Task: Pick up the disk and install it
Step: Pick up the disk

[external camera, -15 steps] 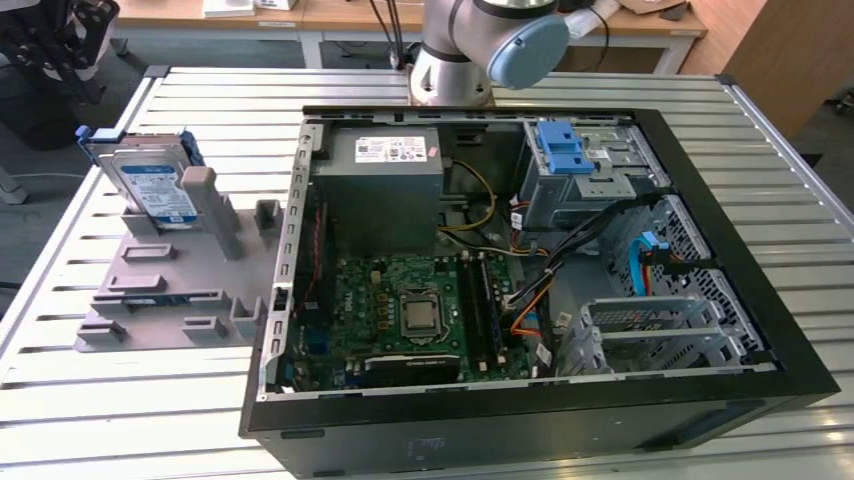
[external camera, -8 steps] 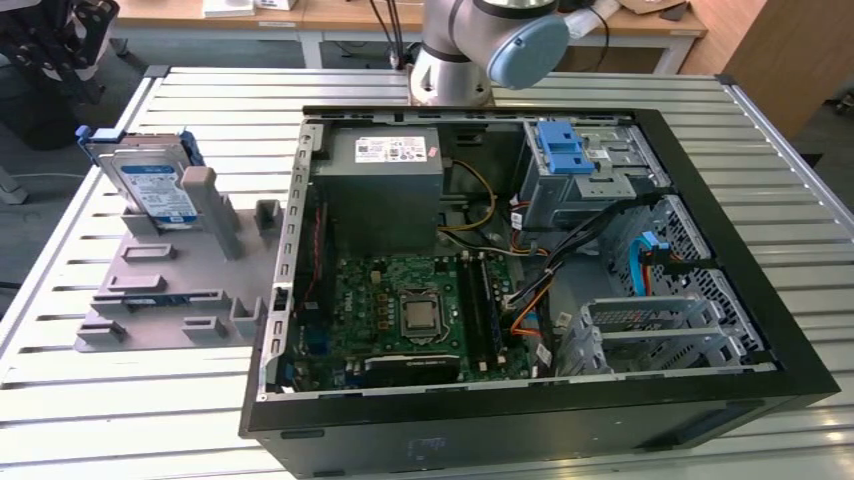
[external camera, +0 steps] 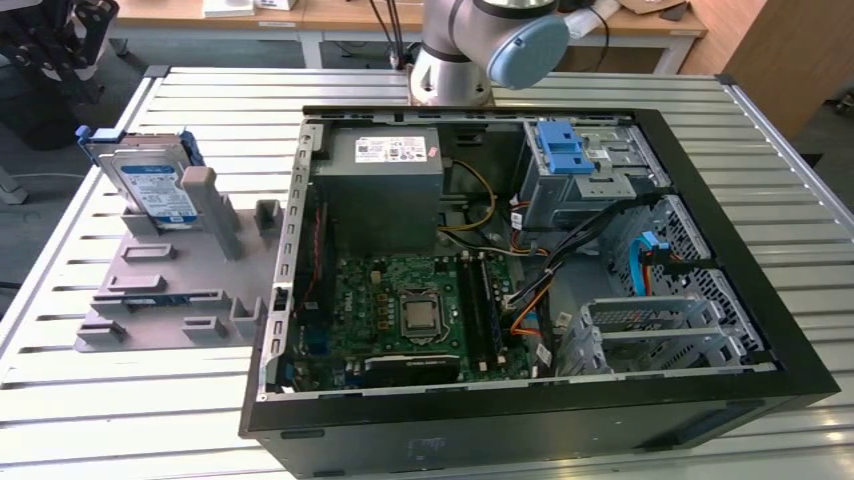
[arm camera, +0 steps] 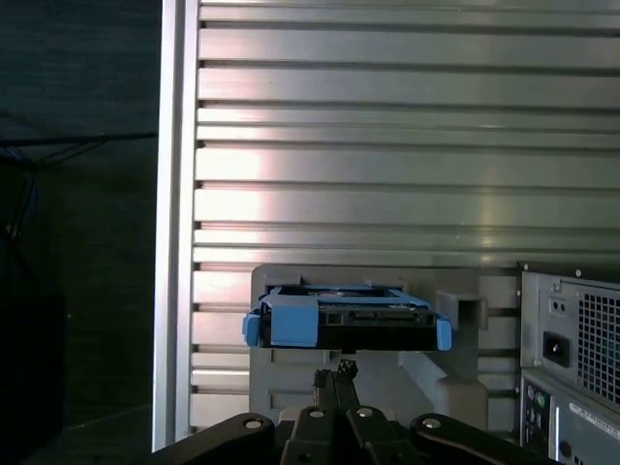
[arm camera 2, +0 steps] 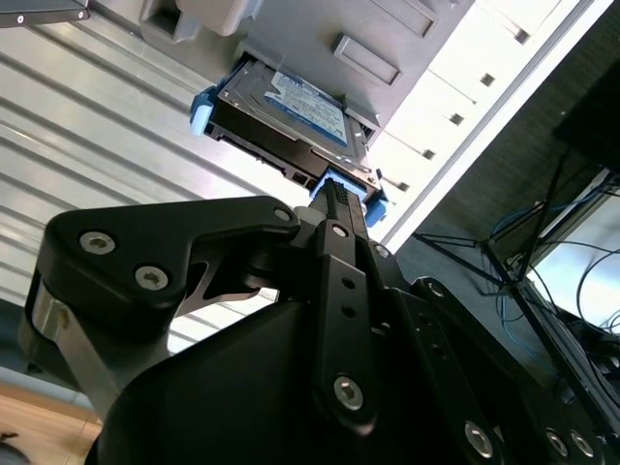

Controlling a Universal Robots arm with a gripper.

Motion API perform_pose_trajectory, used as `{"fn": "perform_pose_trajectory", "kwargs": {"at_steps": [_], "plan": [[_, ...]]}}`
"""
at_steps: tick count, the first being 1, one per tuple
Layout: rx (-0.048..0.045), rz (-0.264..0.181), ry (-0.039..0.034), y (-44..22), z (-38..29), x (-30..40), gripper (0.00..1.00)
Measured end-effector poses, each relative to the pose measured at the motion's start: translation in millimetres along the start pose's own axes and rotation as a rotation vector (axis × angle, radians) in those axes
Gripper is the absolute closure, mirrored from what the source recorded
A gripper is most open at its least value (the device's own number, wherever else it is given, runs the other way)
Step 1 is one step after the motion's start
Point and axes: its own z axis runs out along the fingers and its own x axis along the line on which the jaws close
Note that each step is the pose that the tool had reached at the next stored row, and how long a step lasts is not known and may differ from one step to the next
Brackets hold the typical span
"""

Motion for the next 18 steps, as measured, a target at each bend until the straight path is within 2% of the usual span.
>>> {"fn": "perform_pose_trajectory", "kwargs": {"at_steps": [18], "plan": [[0.0000, -0.038, 0.0011, 0.0, 0.0, 0.6, 0.89]]}}
